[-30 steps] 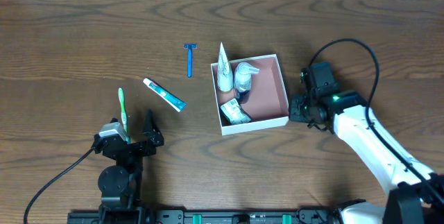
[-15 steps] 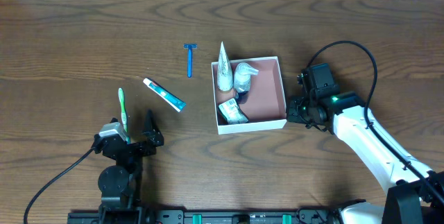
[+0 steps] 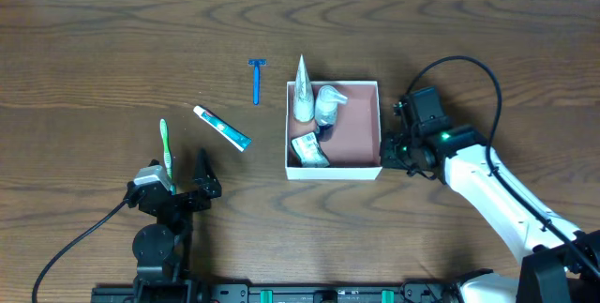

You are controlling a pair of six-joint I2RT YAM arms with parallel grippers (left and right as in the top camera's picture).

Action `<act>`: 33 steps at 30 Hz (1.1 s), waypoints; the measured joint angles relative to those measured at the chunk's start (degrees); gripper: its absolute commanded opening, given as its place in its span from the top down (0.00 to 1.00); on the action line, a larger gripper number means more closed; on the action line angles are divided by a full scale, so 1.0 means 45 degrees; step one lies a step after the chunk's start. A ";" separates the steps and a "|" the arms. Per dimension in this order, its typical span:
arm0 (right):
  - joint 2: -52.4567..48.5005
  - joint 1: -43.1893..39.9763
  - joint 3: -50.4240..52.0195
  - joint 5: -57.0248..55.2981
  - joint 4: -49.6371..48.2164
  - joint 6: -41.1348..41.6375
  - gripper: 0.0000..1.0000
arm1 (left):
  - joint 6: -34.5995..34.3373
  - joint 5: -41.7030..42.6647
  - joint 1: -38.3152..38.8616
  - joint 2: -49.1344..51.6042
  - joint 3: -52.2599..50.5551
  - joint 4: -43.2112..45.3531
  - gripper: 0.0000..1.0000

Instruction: Pack container

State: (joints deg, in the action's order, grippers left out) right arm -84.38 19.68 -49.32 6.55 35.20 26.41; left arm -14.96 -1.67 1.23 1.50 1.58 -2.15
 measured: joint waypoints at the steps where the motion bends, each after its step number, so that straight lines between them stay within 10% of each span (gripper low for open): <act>1: 0.0000 0.0068 0.0000 -0.0015 -0.0010 0.0039 0.68 | 0.0000 0.0000 0.0000 0.0000 0.0000 0.0000 0.02; 9: 0.0000 -0.0034 0.0000 -0.0078 -0.0194 0.0185 0.60 | 0.0000 0.0000 0.0000 0.0000 0.0000 0.0000 0.02; 12: 0.0000 -0.0481 0.0000 -0.0243 -0.0340 0.0359 0.26 | 0.0000 0.0005 0.0000 0.0000 0.0000 0.0000 0.02; 13: 0.0000 -0.0753 0.0000 -0.0374 -0.0442 0.0364 0.01 | 0.0000 0.0005 0.0000 0.0000 0.0000 0.0000 0.02; 25: 0.0000 -0.3410 0.0000 -0.4007 -0.1637 0.0359 0.01 | 0.0034 0.0661 -0.0005 0.0146 0.0685 -0.1122 0.02; 33: 0.0000 -0.3997 0.0000 -0.5328 -0.1681 0.0359 0.01 | 0.1243 0.0923 0.0000 0.4104 0.7300 -0.6407 0.02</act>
State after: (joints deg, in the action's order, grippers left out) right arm -84.38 1.69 -49.32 -17.43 27.64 28.03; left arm -9.37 2.48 1.23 19.97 34.44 -30.98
